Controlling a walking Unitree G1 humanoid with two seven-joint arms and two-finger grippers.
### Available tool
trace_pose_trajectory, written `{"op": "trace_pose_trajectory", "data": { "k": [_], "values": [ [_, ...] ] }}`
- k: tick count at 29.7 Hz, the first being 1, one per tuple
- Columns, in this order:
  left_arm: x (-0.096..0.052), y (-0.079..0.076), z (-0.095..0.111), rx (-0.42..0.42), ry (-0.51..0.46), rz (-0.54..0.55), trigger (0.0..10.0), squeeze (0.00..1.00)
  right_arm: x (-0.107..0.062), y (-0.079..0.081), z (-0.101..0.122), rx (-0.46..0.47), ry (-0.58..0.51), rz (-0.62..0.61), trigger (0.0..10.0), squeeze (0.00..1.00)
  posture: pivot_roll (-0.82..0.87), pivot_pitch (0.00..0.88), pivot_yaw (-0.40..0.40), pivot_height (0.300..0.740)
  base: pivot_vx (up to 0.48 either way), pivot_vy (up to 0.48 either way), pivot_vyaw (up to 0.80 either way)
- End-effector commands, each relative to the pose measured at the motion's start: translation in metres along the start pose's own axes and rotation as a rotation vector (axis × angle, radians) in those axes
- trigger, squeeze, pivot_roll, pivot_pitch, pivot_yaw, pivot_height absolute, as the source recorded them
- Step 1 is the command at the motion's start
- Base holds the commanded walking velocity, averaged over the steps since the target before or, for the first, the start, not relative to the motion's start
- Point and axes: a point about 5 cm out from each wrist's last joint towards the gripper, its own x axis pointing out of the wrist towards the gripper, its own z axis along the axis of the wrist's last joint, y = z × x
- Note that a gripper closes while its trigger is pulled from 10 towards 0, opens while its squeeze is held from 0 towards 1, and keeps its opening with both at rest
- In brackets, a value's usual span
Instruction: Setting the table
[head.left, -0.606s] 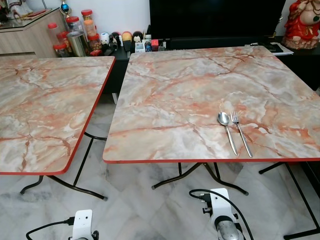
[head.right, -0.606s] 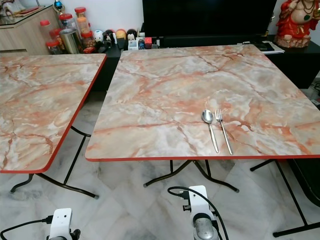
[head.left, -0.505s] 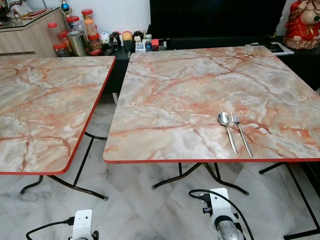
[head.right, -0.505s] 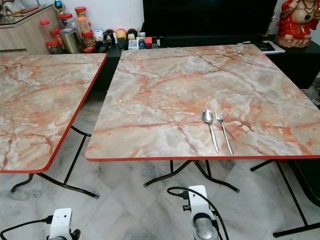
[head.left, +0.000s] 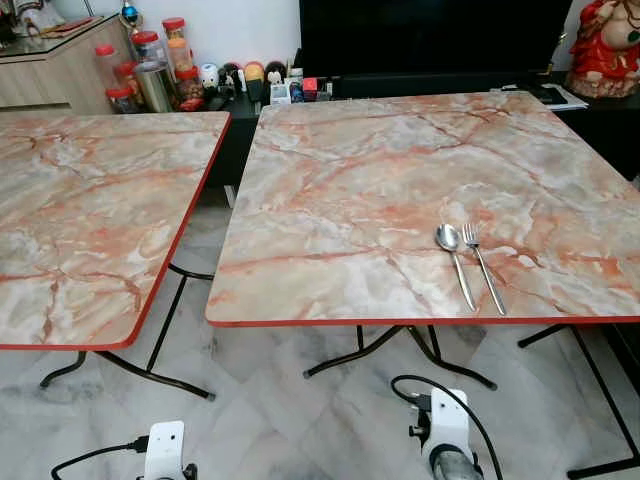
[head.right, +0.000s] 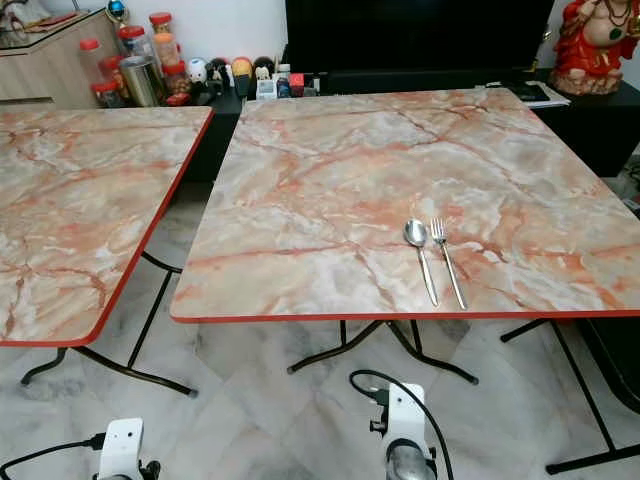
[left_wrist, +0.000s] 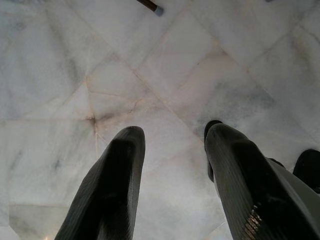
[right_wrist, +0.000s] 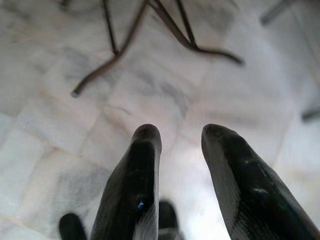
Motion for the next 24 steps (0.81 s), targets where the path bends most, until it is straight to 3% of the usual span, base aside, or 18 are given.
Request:
{"op": "trace_pose_trajectory", "data": {
  "k": [1,7,14,15,16,18,19,24],
  "values": [
    [-0.001,0.003,-0.008,0.006,0.03,0.002,10.0,0.0,-0.001,0.0,-0.007,0.091,0.058,-0.051,10.0,0.0,-0.06,0.0,0.06,0.74,0.0,0.0,0.0],
    [-0.001,0.002,-0.007,0.006,0.028,-0.001,10.0,0.0,-0.005,-0.003,-0.014,0.232,0.094,-0.216,10.0,0.0,-0.07,0.0,0.062,0.74,0.0,0.0,0.0],
    [-0.001,0.002,-0.007,0.005,0.028,-0.001,10.0,0.0,-0.006,-0.014,-0.007,0.225,0.003,-0.333,10.0,0.0,-0.06,0.0,0.061,0.74,0.0,0.0,0.0],
    [-0.001,0.001,-0.007,0.004,0.028,-0.002,10.0,0.0,-0.003,-0.044,0.002,0.224,-0.064,-0.377,10.0,0.0,-0.06,0.0,0.061,0.74,0.0,0.0,0.0],
    [-0.001,0.001,-0.007,0.004,0.027,-0.002,10.0,0.0,-0.004,-0.088,0.019,0.185,-0.181,-0.427,10.0,0.0,-0.06,0.0,0.061,0.74,0.0,0.0,0.0],
    [-0.001,0.001,-0.007,0.003,0.027,-0.001,10.0,0.0,-0.005,-0.098,0.024,0.171,-0.219,-0.434,10.0,0.0,-0.07,0.0,0.062,0.74,0.0,0.0,0.0],
    [-0.001,0.001,-0.007,0.003,0.027,-0.001,10.0,0.0,-0.007,-0.092,0.046,0.182,-0.317,-0.454,10.0,0.0,-0.07,0.0,0.061,0.74,0.0,0.0,0.0],
    [-0.001,0.001,-0.007,0.002,0.025,-0.001,10.0,0.0,-0.006,-0.093,0.062,0.156,-0.387,-0.463,10.0,0.0,-0.07,0.0,0.059,0.74,0.0,0.0,0.0]
  ]
}}
